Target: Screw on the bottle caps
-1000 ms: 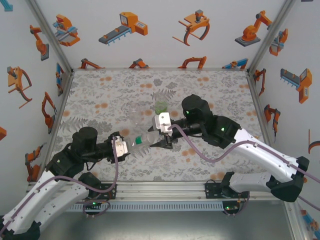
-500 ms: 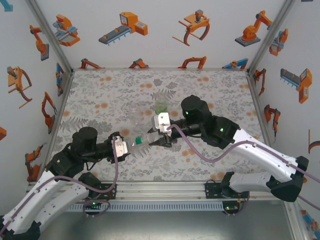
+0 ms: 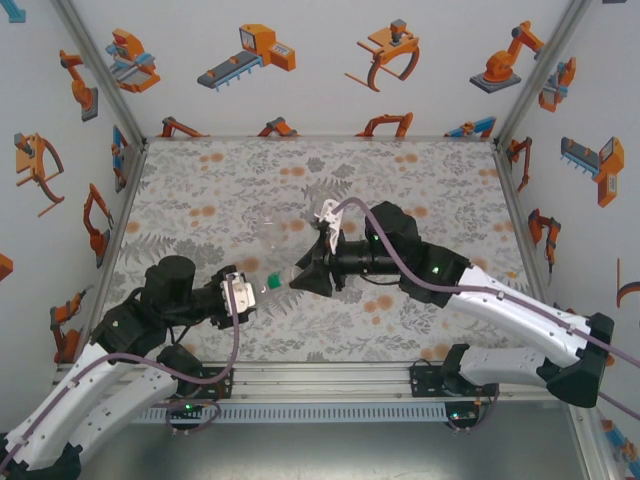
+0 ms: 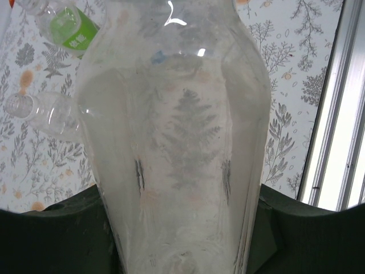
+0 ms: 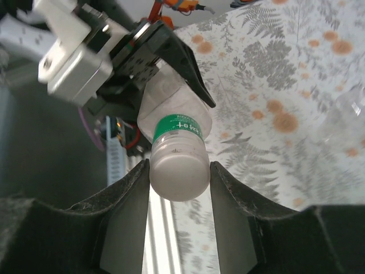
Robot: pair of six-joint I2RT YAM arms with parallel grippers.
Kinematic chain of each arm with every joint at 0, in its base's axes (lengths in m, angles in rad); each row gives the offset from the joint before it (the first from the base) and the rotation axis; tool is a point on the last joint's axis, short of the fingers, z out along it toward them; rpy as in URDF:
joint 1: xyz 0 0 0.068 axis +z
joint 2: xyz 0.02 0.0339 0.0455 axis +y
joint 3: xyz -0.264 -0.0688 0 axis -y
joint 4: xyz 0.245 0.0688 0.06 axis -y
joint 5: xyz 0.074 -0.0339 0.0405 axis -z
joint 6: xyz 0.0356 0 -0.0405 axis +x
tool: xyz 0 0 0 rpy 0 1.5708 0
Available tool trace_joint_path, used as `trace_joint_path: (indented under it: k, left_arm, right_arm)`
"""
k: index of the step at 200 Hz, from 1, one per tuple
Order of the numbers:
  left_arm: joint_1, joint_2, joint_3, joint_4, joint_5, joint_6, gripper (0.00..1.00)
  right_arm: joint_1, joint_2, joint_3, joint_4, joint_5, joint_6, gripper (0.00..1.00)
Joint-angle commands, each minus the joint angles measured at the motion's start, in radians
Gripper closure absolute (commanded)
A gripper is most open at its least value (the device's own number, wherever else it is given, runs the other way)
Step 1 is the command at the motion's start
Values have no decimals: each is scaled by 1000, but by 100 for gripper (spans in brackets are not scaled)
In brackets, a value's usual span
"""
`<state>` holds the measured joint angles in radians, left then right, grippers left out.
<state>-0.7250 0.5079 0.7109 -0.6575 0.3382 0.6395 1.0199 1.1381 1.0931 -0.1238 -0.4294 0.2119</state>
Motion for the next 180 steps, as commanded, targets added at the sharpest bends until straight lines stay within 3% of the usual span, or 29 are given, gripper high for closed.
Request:
trace_joint_path:
  k: [1, 52, 79, 101, 126, 127, 151, 180]
  left_arm:
    - [-7, -17, 7, 74, 56, 17, 100]
    - [-7, -23, 6, 74, 49, 16, 100]
    - [-7, -26, 7, 76, 50, 14, 100]
    - [-7, -31, 7, 77, 51, 11, 100]
    - [-7, -35, 8, 76, 55, 9, 100]
    - [-7, -35, 8, 76, 55, 9, 100]
    - [-7, -47, 7, 80, 61, 4, 100]
    - [-7, -57, -4, 116, 93, -16, 100]
  right_arm:
    - [2, 5, -50, 123, 181, 372, 98]
    - [1, -4, -4, -45, 333, 621, 100]
    - [1, -5, -2, -27, 342, 702, 100]
    - [1, -7, 10, -17, 343, 689, 100]
    - [1, -39, 25, 5, 365, 573, 100]
    - [2, -45, 28, 5, 373, 556, 96]
    - [1, -87, 45, 34, 396, 410, 69]
    - [0, -139, 3, 137, 336, 220, 60]
